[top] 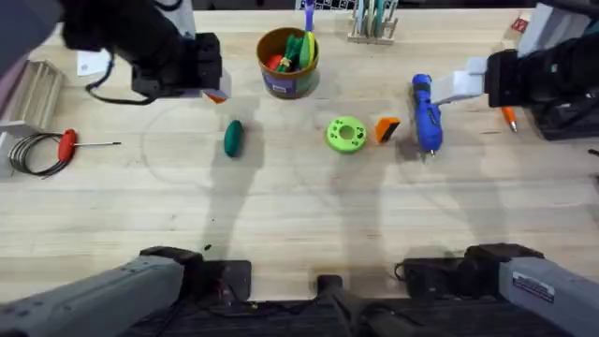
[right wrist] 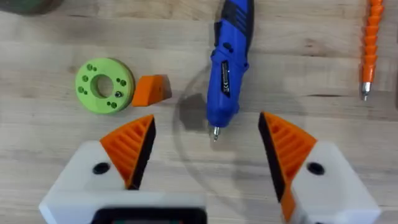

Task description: Pick up the gripper from the table and insert it into the empty holder that is missing its gripper. Then pick up a screw, insert it into the mounting hole, and use the screwdriver to tighten it. Finally, clean up the table by picking up the vegetable and placing it into the bucket.

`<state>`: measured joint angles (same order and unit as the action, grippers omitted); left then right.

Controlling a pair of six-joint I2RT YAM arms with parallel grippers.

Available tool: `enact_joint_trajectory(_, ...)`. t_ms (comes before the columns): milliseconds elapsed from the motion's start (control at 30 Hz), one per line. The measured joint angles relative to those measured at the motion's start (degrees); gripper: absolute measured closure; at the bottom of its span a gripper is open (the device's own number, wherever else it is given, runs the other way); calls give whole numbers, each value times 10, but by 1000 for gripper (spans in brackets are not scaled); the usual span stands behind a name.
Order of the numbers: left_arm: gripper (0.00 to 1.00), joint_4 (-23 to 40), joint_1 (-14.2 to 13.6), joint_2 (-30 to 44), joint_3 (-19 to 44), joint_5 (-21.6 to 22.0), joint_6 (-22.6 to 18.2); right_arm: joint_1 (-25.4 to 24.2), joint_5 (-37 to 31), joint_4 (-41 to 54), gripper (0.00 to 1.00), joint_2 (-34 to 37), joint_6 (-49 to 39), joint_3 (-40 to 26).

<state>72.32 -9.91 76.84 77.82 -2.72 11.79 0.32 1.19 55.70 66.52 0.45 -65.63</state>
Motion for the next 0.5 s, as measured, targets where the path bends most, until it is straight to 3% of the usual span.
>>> enact_joint_trajectory(433, 975, 6, 0, -42, 0, 0, -1, 0, 0, 0, 15, 0, 0, 0)
enact_joint_trajectory(500, 702, 5, 0, -42, 0, 2, -2, 0, 0, 0, 15, 0, 0, 0)
